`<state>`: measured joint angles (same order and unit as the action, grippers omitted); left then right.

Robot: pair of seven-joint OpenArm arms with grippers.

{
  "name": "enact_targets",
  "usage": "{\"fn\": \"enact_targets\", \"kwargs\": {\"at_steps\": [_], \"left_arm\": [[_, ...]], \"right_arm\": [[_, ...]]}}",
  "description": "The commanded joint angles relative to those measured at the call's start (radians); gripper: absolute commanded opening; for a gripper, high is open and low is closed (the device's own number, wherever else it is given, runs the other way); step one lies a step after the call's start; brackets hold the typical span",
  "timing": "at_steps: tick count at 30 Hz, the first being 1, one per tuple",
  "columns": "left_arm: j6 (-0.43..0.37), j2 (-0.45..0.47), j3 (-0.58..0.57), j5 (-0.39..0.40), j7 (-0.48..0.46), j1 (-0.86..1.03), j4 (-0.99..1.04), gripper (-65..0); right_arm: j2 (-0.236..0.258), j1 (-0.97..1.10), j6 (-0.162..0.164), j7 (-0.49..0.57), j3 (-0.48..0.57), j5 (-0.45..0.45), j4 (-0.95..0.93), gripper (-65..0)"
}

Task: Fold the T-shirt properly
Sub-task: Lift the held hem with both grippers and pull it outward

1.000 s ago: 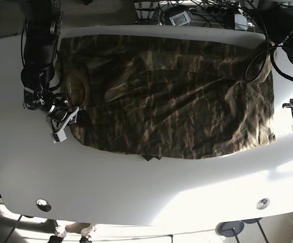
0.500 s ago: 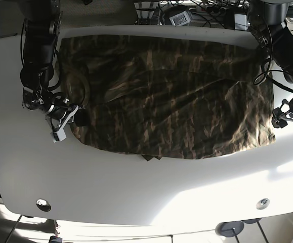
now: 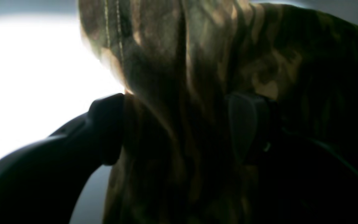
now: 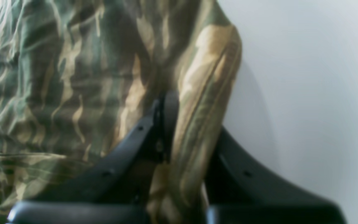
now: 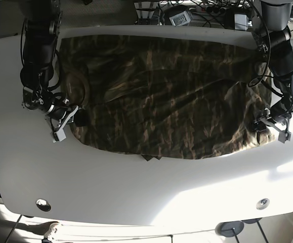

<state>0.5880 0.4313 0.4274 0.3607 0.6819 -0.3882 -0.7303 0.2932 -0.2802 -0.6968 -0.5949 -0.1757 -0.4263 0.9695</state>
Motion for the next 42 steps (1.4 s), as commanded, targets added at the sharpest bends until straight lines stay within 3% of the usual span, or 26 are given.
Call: {"fn": "enact_targets", "kwargs": {"at_steps": [1, 2, 3, 4, 5, 6, 11, 12, 14, 17, 22, 23, 28, 32, 34, 37, 40, 42], "left_arm": [[0.037, -0.010, -0.011, -0.016, 0.068, 0.001, 0.015, -23.9], [0.037, -0.010, -0.011, -0.018, 0.068, 0.002, 0.015, -31.3], [0.037, -0.010, -0.011, -0.021, 0.063, 0.002, 0.015, -45.1], [0.037, -0.010, -0.011, -0.021, 0.062, 0.004, 0.015, -54.4], [0.037, -0.010, -0.012, -0.022, 0.062, 0.004, 0.015, -62.5], [0.037, -0.007, -0.014, -0.022, 0.062, 0.004, 0.013, -65.0], [0.056, 0.014, -0.009, -0.018, 0.075, 0.002, -0.030, -65.0], [0.077, 0.018, -0.008, -0.016, 0.109, 0.002, -0.078, -65.0], [0.110, 0.018, -0.006, -0.016, 0.266, 0.015, -0.295, -65.0], [0.110, -0.021, -0.009, -0.022, 0.342, 0.028, -0.518, -65.0], [0.057, -0.025, -0.061, -0.018, 0.419, -0.165, -0.572, -65.0], [0.039, -0.027, -0.080, -0.018, 0.425, -0.234, -0.572, -65.0], [0.022, -0.027, -0.187, -0.021, 0.405, -0.569, -0.406, -65.0], [0.022, -0.019, -0.282, -0.022, 0.282, -0.900, -0.148, -65.0], [0.022, -0.019, -0.342, -0.022, 0.226, -0.921, -0.045, -65.0], [0.025, -0.018, -0.356, -0.019, 0.221, -0.921, -0.018, -65.0], [0.030, 0.016, -0.350, -0.016, 0.226, -0.921, -0.019, -65.0], [0.030, 0.036, -0.327, -0.015, 0.252, -0.921, -0.021, -65.0]], "right_arm": [[0.013, -0.018, -0.001, 0.010, -0.003, -0.009, 0.016, -62.8], [0.013, -0.018, -0.001, 0.010, -0.003, -0.009, 0.016, -62.8], [0.013, -0.018, -0.001, 0.010, -0.003, -0.009, 0.016, -62.8], [0.013, -0.018, -0.001, 0.010, -0.003, -0.009, 0.016, -62.8], [0.014, -0.018, -0.001, 0.010, -0.003, -0.009, 0.016, -62.8], [0.014, -0.017, -0.001, 0.010, -0.003, -0.009, 0.016, -62.8], [0.013, 0.002, -0.001, 0.023, -0.003, -0.009, 0.088, -62.9], [0.013, 0.019, -0.001, 0.023, -0.003, -0.009, 0.128, -63.1], [0.016, 0.049, -0.001, 0.022, -0.003, -0.009, 0.239, -63.1], [0.051, 0.042, -0.001, -0.004, -0.003, -0.009, 0.303, -63.1], [0.076, -0.113, -0.001, -0.115, -0.002, -0.006, 0.345, -63.1], [0.100, -0.167, -0.001, -0.138, 0.000, -0.006, 0.345, -63.1], [0.119, -0.431, -0.001, -0.211, 0.005, -0.003, 0.294, -63.1], [0.151, -0.736, -0.001, -0.245, 0.094, -0.003, 0.196, -63.1], [0.153, -0.877, -0.001, -0.247, 0.143, -0.004, 0.153, -63.1], [0.149, -0.985, -0.001, -0.264, 0.150, -0.006, 0.147, -63.1], [0.148, -0.979, -0.001, -0.333, 0.144, -0.010, 0.199, -63.1], [0.151, -0.870, -0.001, -0.351, 0.118, -0.010, 0.282, -63.1]]}}
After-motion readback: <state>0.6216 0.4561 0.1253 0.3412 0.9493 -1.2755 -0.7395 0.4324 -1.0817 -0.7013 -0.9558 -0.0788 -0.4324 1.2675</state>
